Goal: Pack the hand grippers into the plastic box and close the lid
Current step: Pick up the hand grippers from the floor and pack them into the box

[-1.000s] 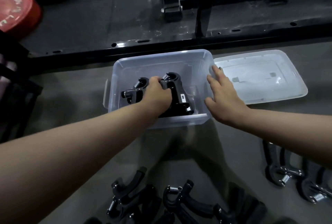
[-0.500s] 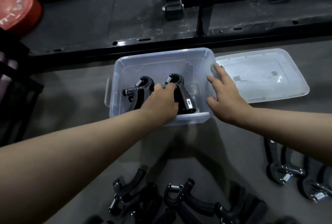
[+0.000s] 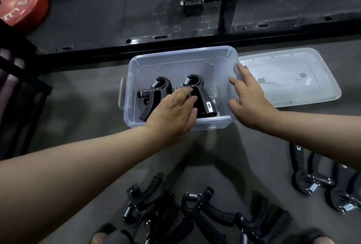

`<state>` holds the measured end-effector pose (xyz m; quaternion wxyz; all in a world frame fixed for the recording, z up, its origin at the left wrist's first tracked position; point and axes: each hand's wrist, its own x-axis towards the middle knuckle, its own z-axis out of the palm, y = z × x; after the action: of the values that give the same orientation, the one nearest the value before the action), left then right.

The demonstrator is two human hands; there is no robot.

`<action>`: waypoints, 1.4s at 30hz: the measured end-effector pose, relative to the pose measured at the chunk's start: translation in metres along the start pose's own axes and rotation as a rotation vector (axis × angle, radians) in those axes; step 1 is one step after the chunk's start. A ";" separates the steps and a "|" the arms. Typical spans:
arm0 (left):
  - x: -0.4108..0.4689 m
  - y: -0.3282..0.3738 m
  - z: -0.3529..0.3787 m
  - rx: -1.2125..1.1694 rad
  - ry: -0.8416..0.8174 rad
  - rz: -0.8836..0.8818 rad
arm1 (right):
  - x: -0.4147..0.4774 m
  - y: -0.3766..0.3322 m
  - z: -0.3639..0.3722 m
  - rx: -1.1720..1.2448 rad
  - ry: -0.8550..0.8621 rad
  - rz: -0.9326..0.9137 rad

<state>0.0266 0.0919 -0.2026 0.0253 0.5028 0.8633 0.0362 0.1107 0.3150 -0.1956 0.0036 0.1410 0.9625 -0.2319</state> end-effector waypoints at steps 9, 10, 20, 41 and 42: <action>-0.020 0.001 0.000 0.041 0.043 0.186 | -0.015 -0.007 0.008 -0.341 0.037 -0.265; -0.020 0.000 0.000 0.032 0.035 0.169 | -0.018 -0.008 0.009 -0.357 0.033 -0.285; -0.022 -0.001 -0.002 0.029 -0.013 0.093 | -0.061 -0.027 0.030 -0.351 0.035 -0.348; -0.027 0.010 -0.001 0.042 -0.030 0.025 | -0.207 -0.064 0.126 -0.642 -0.701 -0.594; -0.027 0.009 0.000 0.035 -0.017 0.030 | -0.206 -0.063 0.129 -0.655 -0.700 -0.585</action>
<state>0.0474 0.0730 -0.2014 0.0232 0.5162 0.8560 0.0174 0.2840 0.1483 -0.2678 0.3020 -0.2257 0.9246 0.0550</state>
